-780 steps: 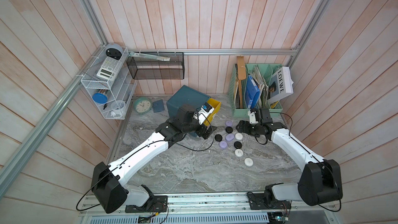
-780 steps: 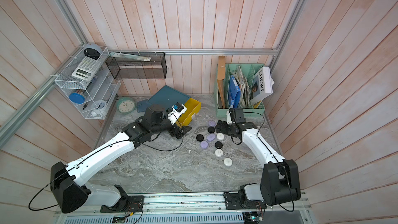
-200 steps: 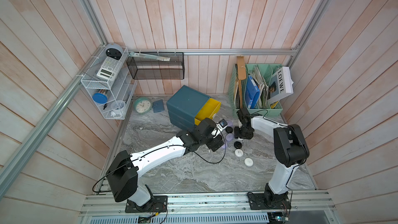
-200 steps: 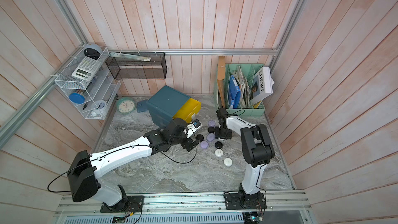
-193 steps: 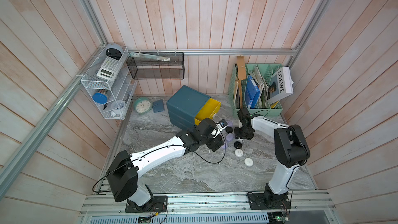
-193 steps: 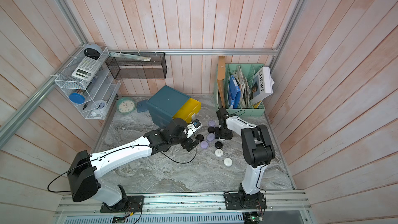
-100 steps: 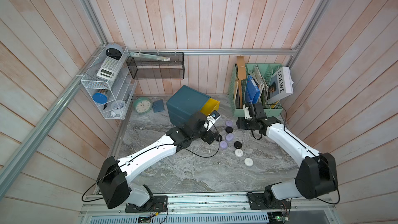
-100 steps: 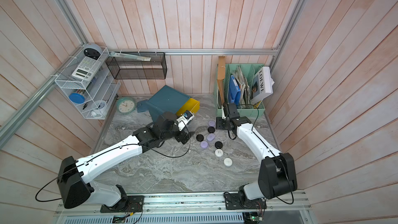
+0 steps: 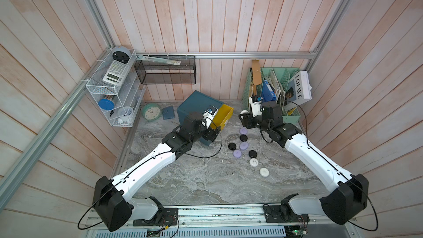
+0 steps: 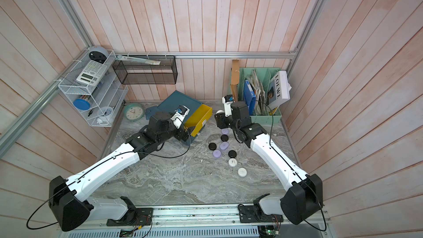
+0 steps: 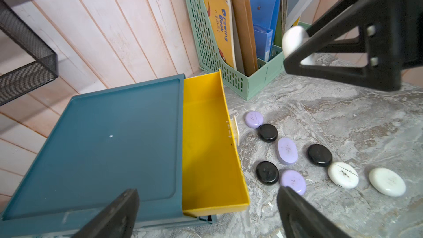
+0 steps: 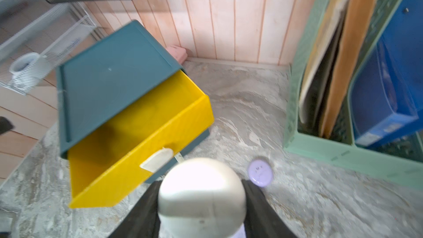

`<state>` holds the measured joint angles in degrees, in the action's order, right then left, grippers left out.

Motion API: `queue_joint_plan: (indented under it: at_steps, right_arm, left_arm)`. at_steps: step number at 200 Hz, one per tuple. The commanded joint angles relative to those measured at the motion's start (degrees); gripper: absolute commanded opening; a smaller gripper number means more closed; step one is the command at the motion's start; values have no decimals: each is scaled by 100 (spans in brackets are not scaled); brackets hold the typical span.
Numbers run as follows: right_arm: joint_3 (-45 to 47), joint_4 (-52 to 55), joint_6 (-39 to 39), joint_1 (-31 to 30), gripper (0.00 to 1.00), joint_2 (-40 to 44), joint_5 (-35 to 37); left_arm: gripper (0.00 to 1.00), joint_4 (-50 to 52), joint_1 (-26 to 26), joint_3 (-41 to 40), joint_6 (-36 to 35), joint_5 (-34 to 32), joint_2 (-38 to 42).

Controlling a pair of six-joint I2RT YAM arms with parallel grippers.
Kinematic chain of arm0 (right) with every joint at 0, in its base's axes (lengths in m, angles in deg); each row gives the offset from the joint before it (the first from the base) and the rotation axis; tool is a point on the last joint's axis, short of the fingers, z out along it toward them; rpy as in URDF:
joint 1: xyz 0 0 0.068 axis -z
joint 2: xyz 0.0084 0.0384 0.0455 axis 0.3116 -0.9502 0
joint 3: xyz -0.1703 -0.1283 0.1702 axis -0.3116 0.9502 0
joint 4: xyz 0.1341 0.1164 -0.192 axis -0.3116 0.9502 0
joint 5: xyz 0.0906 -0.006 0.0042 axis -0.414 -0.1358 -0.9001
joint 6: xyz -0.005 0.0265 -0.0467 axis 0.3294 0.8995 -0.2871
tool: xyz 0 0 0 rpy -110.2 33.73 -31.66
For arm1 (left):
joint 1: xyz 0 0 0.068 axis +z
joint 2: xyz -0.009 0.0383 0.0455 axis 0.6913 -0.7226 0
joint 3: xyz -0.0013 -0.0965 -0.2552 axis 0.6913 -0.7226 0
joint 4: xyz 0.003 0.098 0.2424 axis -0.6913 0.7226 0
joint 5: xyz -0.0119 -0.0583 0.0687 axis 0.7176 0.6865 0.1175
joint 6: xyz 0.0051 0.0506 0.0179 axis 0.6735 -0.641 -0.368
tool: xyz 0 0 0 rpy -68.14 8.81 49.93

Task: Put the bluetooth earphones in the drawer according to color
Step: Place the bluetooth earphone in the drawer.

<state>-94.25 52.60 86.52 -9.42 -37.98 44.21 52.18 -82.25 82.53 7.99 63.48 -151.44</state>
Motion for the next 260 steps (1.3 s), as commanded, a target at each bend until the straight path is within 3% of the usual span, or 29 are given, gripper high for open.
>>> queue_joint_plan:
  at_steps: [1,81,178,227,260]
  right_arm:
    - [-392,-263,-132,-171,0,-344,-362]
    - [-1438,-272,-144,-610,0,-1537,-1093]
    - [-1841,169,-35,-675,0,-2221,-1218]
    - [-1779,589,-108,-678,15,-2234,-916]
    - [-1753,858,-258,-678,16,-2155,-690]
  left_arm:
    - [100,-133,152,-64,26,-63,191]
    - [100,-116,539,-135,-65,-131,361]
    - [100,-30,539,-121,-52,-81,295]
    - [100,-10,539,-111,-45,-51,332]
    - [100,7,539,-100,-39,-45,343]
